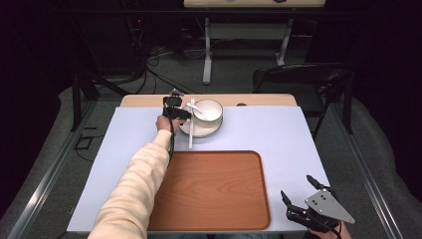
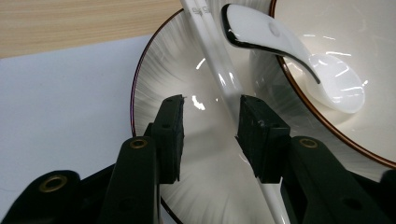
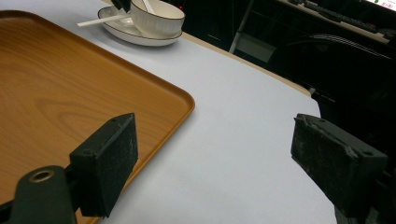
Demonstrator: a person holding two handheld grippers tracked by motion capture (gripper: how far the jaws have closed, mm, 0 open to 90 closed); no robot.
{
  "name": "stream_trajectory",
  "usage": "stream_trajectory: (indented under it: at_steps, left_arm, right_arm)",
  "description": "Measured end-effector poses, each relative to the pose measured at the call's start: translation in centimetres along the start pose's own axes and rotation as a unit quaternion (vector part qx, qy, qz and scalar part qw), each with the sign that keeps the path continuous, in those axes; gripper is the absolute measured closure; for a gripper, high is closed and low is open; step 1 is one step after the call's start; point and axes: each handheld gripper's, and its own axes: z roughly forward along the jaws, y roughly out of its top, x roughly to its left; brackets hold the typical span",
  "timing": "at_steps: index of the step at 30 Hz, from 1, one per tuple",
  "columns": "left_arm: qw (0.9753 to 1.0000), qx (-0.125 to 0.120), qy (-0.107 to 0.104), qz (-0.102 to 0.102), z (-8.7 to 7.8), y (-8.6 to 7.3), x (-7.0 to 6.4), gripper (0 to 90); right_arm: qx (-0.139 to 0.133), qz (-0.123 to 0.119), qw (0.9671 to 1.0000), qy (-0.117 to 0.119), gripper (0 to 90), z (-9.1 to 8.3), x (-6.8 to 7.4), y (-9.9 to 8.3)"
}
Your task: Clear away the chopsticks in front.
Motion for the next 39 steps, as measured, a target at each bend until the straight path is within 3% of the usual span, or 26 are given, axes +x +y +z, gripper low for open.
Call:
stream_trajectory:
  at_steps: [16,23,32,34,39]
  left_arm:
    - [0.9999,-0.009,0.002,-0.005,0.1,0.1,-0.4,60.4]
    - [0.9993,-0.012,-0.017,-0.030,-0.2,-0.6,-0.4,61.2]
    - [0.9986,-0.017,-0.034,-0.038,-0.5,-1.6,-0.3,59.1]
    - [0.9993,-0.012,-0.022,-0.029,-0.3,-1.7,-0.4,59.8]
    - [0.9995,-0.006,-0.016,-0.026,0.3,-2.1,-0.5,62.6]
  right_arm:
    - [0.001,0.001,1.0000,0.000,14.3,0.0,0.0,0.0]
    - [0.001,0.001,1.0000,0.000,14.3,0.0,0.0,0.0]
    - [0.002,0.000,1.0000,0.001,14.3,0.0,0.0,0.0]
    - [0.002,0.000,1.0000,0.001,14.3,0.0,0.0,0.0]
    - [0.001,0.001,1.0000,-0.001,14.3,0.0,0.0,0.0]
